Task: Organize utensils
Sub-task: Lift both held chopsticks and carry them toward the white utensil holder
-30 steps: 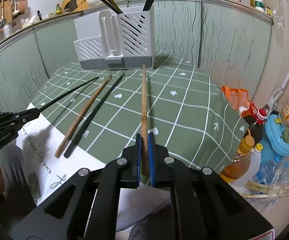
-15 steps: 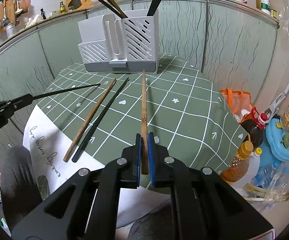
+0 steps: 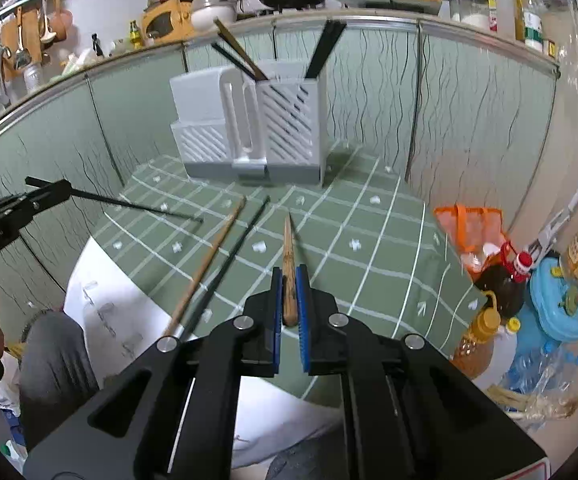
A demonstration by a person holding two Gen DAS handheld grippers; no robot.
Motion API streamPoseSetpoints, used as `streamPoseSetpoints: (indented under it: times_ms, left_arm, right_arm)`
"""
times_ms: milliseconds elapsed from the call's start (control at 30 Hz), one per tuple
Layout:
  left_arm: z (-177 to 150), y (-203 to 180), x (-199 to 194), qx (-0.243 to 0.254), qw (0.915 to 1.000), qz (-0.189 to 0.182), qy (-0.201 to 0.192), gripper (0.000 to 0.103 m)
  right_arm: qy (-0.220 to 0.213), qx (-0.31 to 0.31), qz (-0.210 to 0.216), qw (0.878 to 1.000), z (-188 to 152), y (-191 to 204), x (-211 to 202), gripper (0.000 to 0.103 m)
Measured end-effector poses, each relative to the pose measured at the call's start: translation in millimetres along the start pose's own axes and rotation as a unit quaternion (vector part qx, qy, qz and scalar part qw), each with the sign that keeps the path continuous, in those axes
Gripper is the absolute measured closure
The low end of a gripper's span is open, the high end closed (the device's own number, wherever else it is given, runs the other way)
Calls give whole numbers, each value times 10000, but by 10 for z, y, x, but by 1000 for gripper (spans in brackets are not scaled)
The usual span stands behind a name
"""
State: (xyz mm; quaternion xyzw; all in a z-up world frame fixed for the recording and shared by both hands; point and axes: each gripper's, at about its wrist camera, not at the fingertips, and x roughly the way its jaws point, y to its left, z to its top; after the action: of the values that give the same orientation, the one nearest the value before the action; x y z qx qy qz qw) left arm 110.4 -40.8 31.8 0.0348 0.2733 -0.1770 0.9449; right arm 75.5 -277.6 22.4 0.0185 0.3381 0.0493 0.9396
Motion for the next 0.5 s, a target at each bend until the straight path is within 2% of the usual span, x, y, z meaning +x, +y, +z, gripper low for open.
streamPoseSetpoints:
  times_ms: [500]
  left_arm:
    - [363,13,-41,13,9995,-127,-273,95]
  right_arm:
    - [-552,-140,90,9983,627,97,-197,97]
